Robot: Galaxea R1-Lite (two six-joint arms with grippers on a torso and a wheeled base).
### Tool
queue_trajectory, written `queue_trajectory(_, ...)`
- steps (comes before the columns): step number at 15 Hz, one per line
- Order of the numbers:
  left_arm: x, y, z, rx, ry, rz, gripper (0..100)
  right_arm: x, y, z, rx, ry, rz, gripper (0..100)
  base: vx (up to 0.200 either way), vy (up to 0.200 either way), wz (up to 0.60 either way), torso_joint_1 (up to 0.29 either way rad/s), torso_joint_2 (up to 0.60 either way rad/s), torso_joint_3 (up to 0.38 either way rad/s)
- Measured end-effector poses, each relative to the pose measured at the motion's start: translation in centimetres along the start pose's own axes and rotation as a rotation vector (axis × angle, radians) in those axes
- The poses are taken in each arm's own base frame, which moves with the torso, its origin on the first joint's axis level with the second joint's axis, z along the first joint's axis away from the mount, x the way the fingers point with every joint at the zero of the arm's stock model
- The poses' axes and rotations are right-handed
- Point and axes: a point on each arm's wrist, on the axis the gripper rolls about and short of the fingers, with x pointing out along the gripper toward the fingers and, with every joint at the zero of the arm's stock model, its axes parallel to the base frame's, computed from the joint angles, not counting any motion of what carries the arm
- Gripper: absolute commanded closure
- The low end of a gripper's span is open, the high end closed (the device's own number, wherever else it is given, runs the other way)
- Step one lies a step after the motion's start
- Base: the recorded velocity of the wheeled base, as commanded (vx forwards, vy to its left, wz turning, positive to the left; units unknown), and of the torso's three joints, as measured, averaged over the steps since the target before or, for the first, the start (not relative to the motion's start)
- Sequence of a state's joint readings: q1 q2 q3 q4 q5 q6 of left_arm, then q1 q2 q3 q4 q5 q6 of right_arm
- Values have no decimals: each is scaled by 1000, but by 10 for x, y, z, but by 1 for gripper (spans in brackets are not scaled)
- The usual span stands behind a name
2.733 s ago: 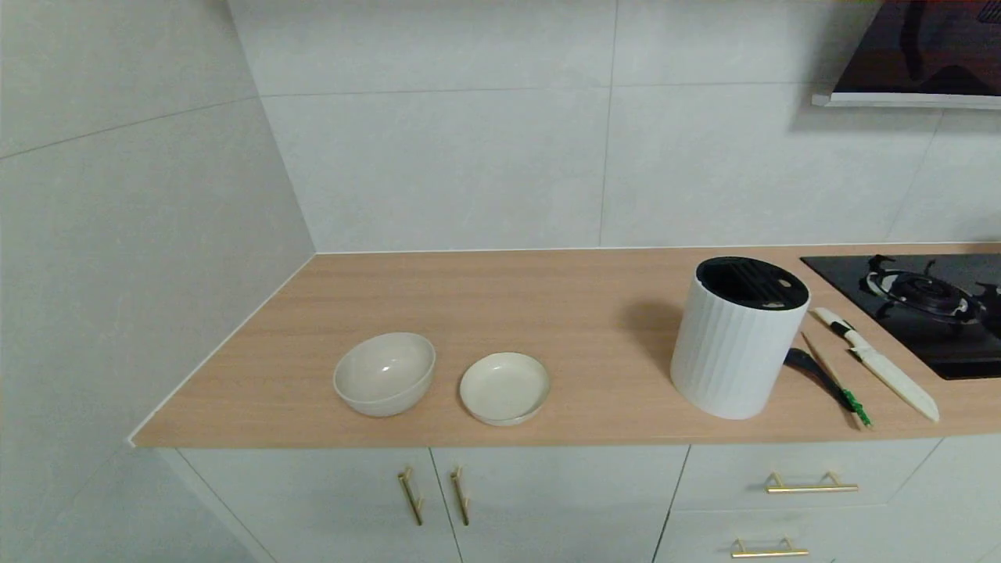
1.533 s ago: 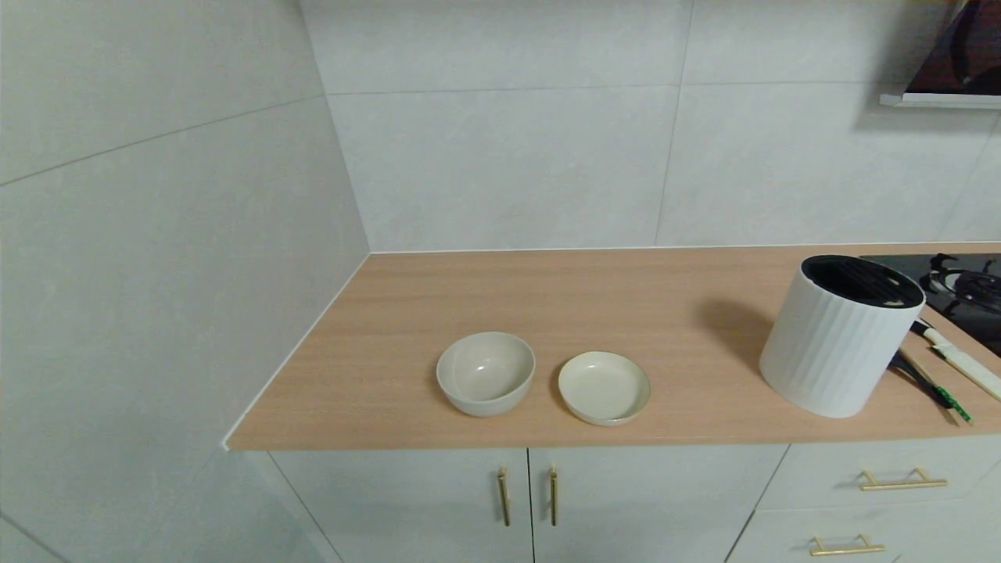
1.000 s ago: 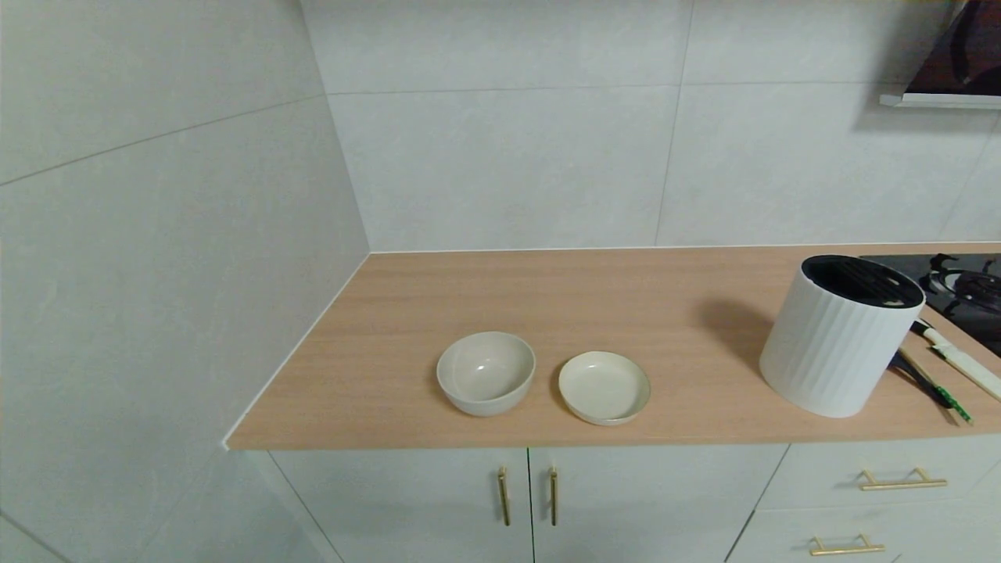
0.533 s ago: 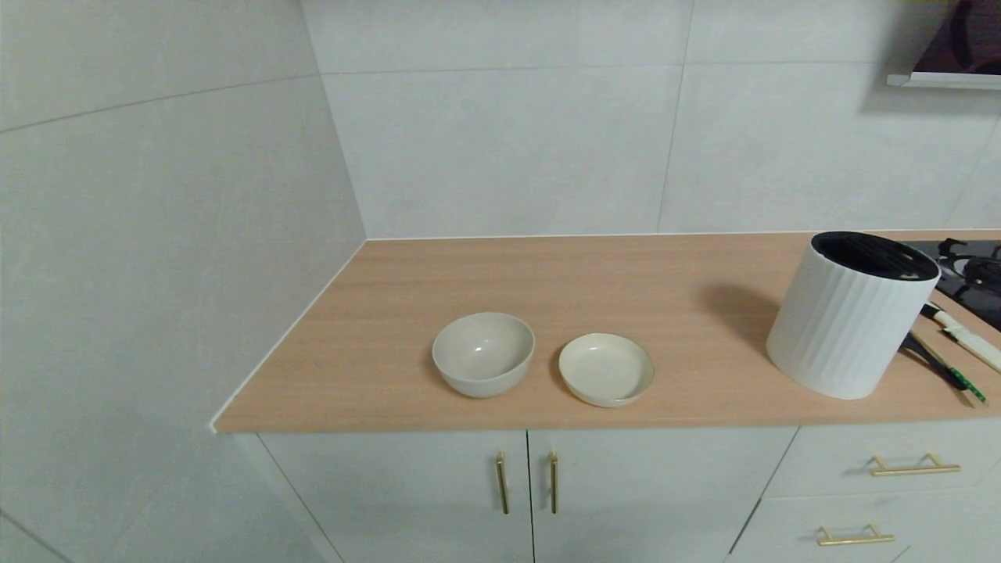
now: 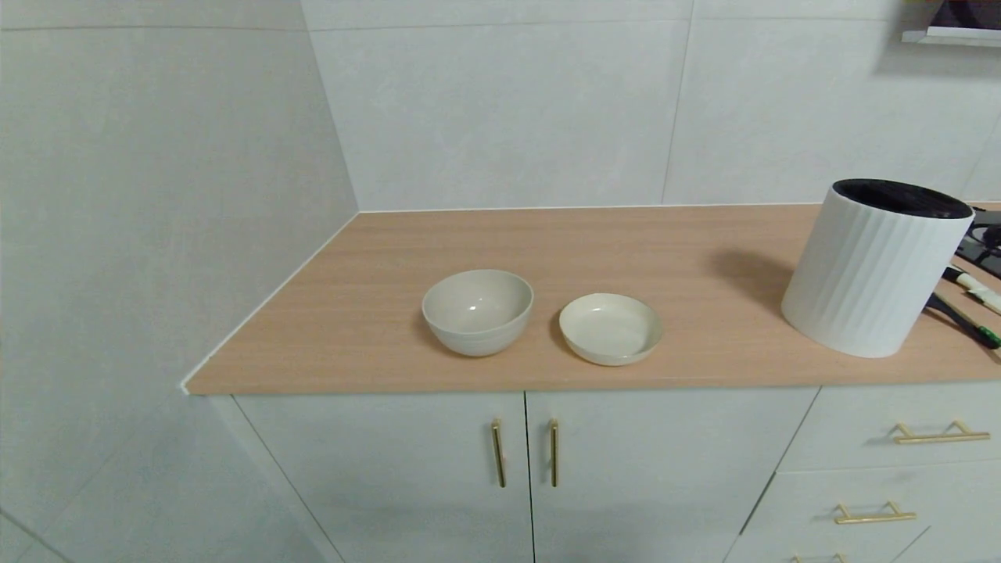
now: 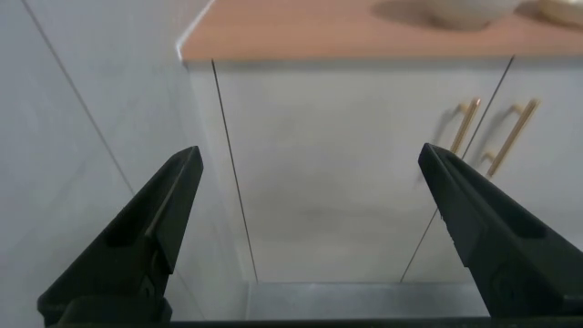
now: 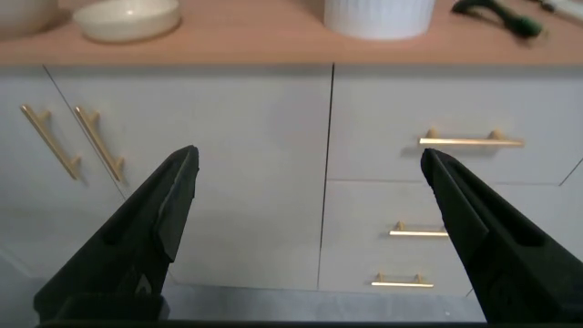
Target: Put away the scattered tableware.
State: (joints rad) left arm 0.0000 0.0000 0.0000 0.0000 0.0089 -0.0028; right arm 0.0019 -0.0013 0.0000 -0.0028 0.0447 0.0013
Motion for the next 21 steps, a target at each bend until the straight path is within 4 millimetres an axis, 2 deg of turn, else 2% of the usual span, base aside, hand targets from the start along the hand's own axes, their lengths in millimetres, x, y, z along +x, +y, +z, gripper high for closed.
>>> queue_trajectory(13, 0, 0, 0, 0, 0, 0, 0, 0, 0, 0, 0, 0, 0, 0, 0, 0, 0, -180, 481, 297)
queue_trajectory(18, 0, 0, 0, 0, 0, 0, 0, 0, 0, 0, 0, 0, 0, 0, 0, 0, 0, -110, 431, 314)
queue_trajectory(21, 0, 0, 0, 0, 0, 0, 0, 0, 0, 0, 0, 0, 0, 0, 0, 0, 0, -30, 123, 88)
